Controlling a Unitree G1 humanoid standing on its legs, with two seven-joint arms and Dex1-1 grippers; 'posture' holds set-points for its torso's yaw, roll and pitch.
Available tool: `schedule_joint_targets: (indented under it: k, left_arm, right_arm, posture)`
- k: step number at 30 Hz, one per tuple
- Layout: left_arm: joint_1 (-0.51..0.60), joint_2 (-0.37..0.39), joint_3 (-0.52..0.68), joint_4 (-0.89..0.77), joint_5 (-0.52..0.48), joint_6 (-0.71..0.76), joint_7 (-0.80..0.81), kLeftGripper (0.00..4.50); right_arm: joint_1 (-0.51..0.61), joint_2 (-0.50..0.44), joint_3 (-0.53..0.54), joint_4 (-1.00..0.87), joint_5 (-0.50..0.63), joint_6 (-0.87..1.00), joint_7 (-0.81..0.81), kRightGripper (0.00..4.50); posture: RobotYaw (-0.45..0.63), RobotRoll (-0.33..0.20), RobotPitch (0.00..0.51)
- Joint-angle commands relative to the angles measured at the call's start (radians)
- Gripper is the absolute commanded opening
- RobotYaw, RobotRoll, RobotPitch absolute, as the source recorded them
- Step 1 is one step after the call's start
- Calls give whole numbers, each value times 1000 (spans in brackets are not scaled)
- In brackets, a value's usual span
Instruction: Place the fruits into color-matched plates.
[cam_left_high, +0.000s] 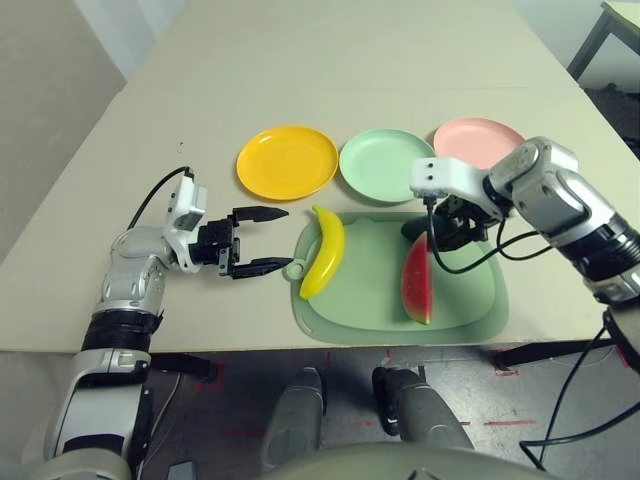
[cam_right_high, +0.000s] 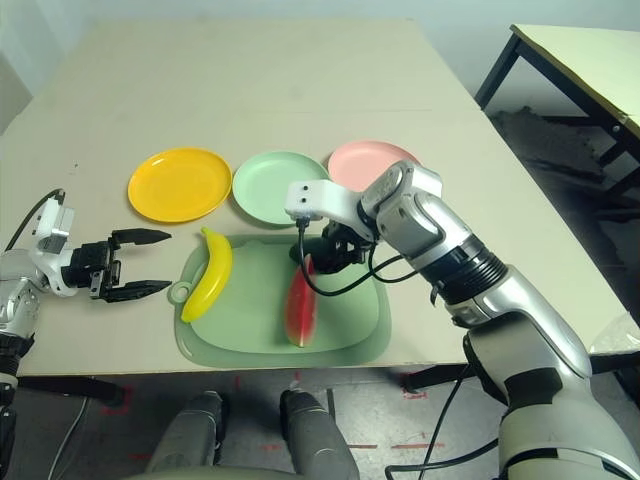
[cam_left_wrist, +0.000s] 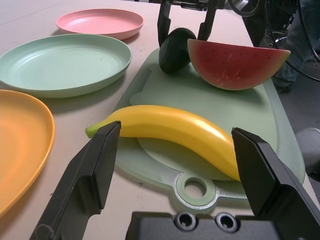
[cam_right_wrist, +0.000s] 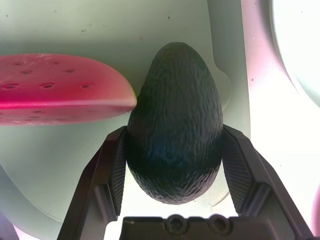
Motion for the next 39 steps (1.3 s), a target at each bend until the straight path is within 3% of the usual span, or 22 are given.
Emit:
schedule_joint_targets:
  k: [1, 6, 13, 20, 24, 27, 31, 35, 39]
  left_arm:
    - [4, 5, 9, 8, 6, 2, 4, 4500]
    - [-3, 0, 33, 3, -23, 47, 29, 4500]
    - [-19, -8, 46, 6, -20, 97, 94, 4500]
    - [-57, -6, 41, 69, 94, 118, 321, 4500]
    - [-65, -8, 51, 79, 101, 148, 391, 4500]
    - [-45, 2, 44, 65, 96, 157, 382, 4500]
    - [-19, 5, 39, 36, 88, 169, 364, 4500]
    - [-19, -1, 41, 32, 76, 181, 345, 4500]
    - [-21, -16, 39, 23, 42, 188, 277, 4500]
  right_arm:
    - [-62, 7, -4, 51, -7, -28, 12, 2977]
    - [-191, 43, -10, 237, -24, -125, 0, 2977]
    - [-352, 199, -52, 627, -49, -316, -141, 2977]
    - [-418, 341, -118, 939, -47, -482, -292, 2977]
    - [-430, 398, -178, 1075, -26, -560, -359, 2977]
    - [-433, 410, -197, 1133, -41, -605, -392, 2977]
    - [-448, 408, -218, 1162, -47, -627, -383, 4374]
    - [-465, 388, -216, 1149, -65, -653, -343, 4471]
    - [-460, 323, -182, 1034, -97, -743, -187, 4471]
  posture:
    - [-11, 0, 181]
    - [-17, 0, 182]
    - [-11, 0, 191]
    - [10, 0, 191]
    - [25, 0, 193]
    - [36, 0, 194]
    - [36, 0, 194]
    - [23, 0, 192]
    - [6, 0, 191]
